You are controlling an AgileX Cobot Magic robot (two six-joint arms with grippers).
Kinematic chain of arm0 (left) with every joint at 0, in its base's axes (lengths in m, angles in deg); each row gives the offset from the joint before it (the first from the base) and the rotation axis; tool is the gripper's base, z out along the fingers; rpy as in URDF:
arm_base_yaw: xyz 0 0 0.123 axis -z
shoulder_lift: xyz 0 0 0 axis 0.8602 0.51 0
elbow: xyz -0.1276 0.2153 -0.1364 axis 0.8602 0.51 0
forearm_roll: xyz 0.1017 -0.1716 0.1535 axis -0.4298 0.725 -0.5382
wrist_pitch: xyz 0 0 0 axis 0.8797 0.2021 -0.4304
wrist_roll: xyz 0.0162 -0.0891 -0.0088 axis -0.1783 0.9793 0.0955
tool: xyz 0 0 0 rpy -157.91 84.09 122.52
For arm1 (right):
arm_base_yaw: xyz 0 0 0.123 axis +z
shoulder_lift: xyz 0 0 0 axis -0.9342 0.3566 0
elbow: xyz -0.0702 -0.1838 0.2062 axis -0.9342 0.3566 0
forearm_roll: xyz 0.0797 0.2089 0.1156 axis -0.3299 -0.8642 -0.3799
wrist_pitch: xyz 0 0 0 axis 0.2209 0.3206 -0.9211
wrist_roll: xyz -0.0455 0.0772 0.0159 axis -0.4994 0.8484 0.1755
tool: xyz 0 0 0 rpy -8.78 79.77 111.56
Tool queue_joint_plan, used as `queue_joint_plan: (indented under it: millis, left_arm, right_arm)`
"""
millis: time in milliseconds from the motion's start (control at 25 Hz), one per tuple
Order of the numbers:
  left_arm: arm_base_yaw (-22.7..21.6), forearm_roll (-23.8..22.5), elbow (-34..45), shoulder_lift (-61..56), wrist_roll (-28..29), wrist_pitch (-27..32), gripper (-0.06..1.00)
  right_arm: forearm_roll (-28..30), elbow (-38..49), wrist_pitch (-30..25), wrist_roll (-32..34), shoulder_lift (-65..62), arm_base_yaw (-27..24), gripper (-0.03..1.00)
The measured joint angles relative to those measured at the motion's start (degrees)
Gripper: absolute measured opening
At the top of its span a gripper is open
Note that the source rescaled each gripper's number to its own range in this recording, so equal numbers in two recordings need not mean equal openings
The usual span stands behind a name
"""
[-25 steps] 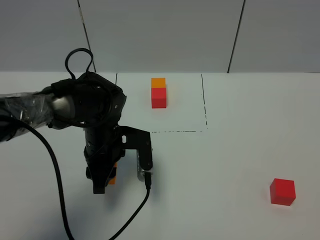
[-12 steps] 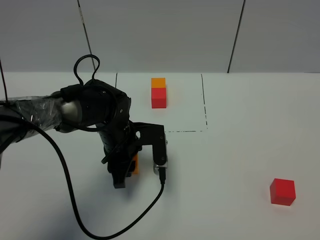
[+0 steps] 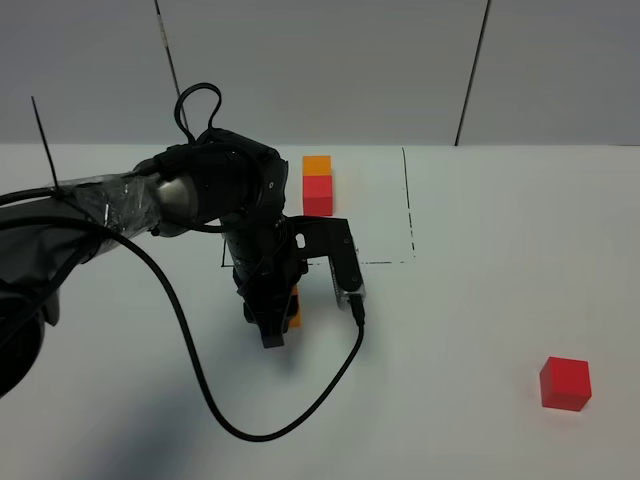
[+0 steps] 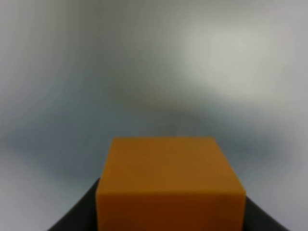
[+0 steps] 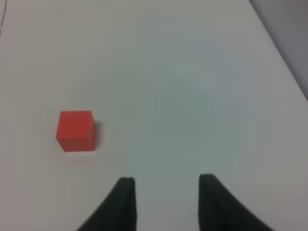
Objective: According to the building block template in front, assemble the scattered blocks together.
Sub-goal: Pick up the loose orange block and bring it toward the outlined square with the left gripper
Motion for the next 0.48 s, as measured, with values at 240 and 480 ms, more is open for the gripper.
queue_joint_plan:
  millis: [240,480]
  left_arm:
    - [1.1,1.2,-5.1,3.2,-0.5,2.2,0.00]
    - [1.8,1.5,-5.5,5.1,-2.4,1.7,0.00]
  right_arm:
    - [0.0,0.0,0.0,0.0,0.0,0.0,0.00]
    - [0.0,0.0,0.0,0.0,0.0,0.0,0.00]
